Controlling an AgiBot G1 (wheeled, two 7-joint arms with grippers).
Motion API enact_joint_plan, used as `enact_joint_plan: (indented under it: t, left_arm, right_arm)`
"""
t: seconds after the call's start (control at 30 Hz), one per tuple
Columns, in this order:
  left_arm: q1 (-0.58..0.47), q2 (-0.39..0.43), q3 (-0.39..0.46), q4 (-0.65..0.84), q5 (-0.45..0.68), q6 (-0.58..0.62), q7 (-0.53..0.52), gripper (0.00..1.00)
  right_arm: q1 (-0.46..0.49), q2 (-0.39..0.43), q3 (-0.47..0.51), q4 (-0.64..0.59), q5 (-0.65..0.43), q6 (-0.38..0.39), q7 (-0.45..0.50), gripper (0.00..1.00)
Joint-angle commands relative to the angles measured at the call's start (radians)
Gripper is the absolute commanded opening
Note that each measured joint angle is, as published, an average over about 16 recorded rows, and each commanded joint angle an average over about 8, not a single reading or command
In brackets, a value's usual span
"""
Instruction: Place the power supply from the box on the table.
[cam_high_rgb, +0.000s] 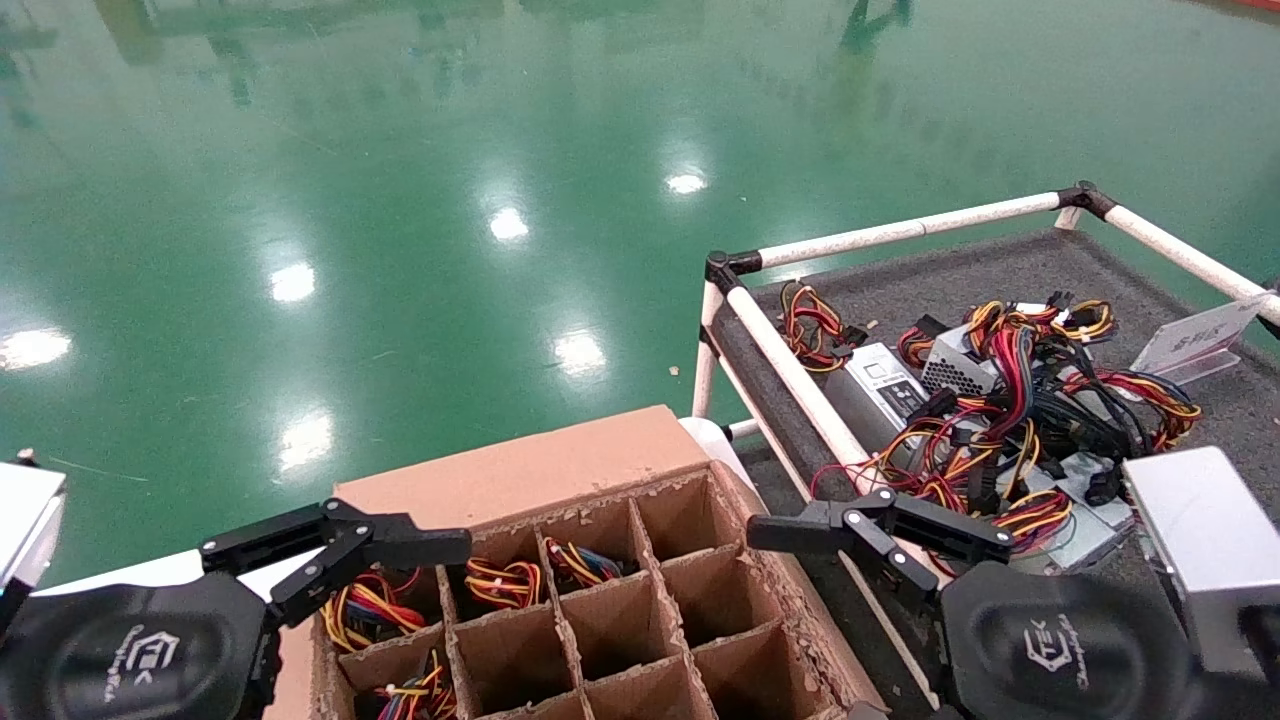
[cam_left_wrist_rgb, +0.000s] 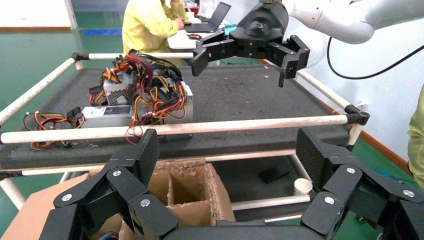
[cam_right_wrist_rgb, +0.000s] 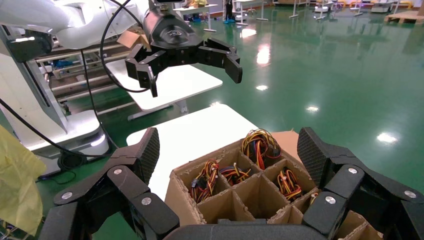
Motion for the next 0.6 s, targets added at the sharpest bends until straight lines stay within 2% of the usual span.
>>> enact_joint_plan:
  t: [0.03,0.47,0.53,0.6]
  left_arm:
    - [0.0,0.0,0.0,0.0,0.0,0.0,0.0,1.0]
    - [0.0,0.0,0.0,0.0,0.0,0.0,0.0,1.0]
    - [0.0,0.0,0.0,0.0,0.0,0.0,0.0,0.84]
    - [0.0,0.0,0.0,0.0,0.0,0.0,0.0,0.59]
  right_arm:
    - [0.0,0.0,0.0,0.0,0.0,0.0,0.0,1.0]
    - [0.0,0.0,0.0,0.0,0.0,0.0,0.0,1.0]
    - [0.0,0.0,0.0,0.0,0.0,0.0,0.0,1.0]
    - [0.0,0.0,0.0,0.0,0.0,0.0,0.0,1.0]
